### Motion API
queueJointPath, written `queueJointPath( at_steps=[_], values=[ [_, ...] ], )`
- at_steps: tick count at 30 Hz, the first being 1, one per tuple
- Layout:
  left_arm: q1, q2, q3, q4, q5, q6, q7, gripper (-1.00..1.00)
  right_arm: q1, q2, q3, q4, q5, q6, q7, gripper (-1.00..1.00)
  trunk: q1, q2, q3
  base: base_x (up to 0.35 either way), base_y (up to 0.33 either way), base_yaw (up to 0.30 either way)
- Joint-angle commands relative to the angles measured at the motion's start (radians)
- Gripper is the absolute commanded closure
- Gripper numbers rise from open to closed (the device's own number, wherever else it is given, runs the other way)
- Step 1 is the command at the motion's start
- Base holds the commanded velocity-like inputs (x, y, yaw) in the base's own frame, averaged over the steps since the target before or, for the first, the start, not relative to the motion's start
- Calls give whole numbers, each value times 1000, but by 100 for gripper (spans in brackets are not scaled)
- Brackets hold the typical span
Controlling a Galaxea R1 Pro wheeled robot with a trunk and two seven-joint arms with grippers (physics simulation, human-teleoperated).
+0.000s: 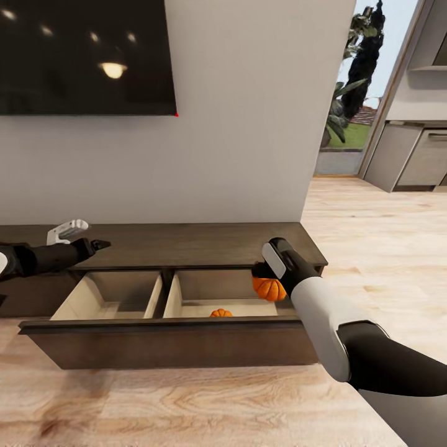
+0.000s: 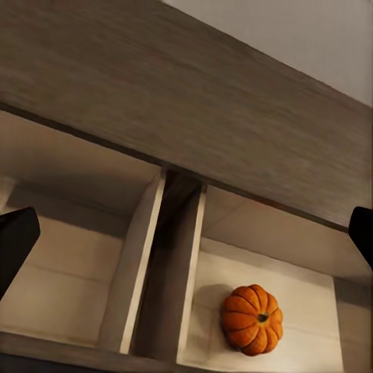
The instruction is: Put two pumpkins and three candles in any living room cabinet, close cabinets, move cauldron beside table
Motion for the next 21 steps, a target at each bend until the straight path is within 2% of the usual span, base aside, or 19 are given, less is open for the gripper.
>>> queueJointPath(
  at_steps=[1, 21],
  values=[
    [-1, 1, 2, -1, 11, -1, 11, -100, -1, 0, 4, -1, -6, 3, -8, 100, 0, -1, -5, 0, 0, 0],
    [-1, 3, 9, -1, 21, -1, 10, -100, 4, 0, 4, 1, -7, -12, -5, 100, 9, -5, -82, 0, 0, 0]
  ],
)
